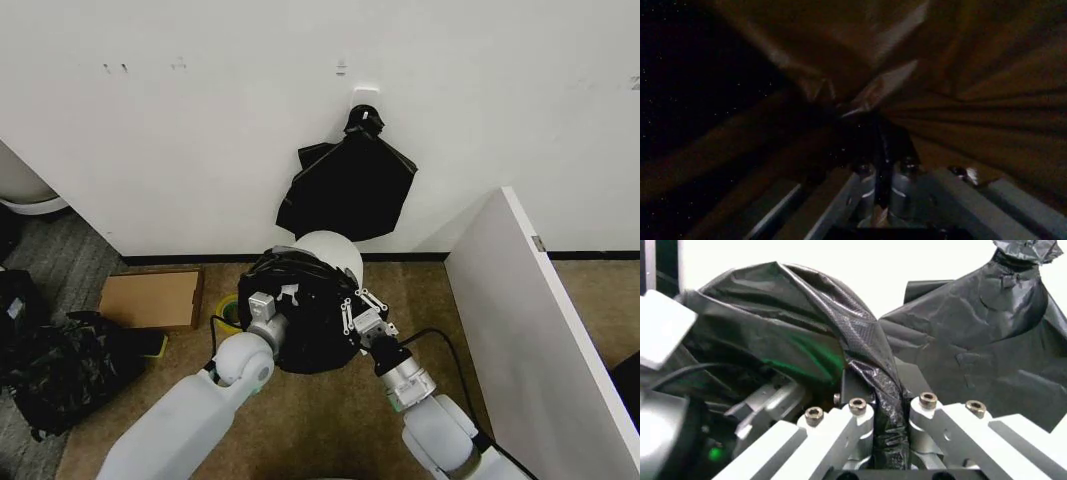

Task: Place the garbage bag over the trash bin.

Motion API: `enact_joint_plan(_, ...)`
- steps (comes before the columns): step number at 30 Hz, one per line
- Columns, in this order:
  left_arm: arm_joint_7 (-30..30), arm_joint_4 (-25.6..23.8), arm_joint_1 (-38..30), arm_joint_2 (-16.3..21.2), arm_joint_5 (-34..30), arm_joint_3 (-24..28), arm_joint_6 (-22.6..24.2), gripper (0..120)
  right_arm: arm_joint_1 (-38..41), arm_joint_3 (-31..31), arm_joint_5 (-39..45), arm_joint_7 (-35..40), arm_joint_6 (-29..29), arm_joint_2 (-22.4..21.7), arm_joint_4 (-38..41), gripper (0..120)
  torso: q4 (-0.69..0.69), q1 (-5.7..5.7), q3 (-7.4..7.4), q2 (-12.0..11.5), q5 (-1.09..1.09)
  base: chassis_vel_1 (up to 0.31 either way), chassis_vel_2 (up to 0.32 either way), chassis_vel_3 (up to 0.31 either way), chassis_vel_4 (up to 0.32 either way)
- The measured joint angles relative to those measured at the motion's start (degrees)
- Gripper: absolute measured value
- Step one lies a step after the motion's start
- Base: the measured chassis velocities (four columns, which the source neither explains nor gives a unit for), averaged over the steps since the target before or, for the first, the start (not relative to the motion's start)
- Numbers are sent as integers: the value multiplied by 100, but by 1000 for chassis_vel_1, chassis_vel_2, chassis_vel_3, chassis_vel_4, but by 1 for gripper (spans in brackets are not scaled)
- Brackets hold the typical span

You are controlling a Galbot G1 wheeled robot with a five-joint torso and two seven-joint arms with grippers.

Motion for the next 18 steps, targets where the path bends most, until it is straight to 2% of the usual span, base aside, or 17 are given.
enact_joint_plan(18, -24, 331, -301, -170, -133, 9, 205, 0, -78, -57, 126, -172, 62, -50, 176, 1, 0, 0, 0, 0, 1, 0, 0, 0, 0)
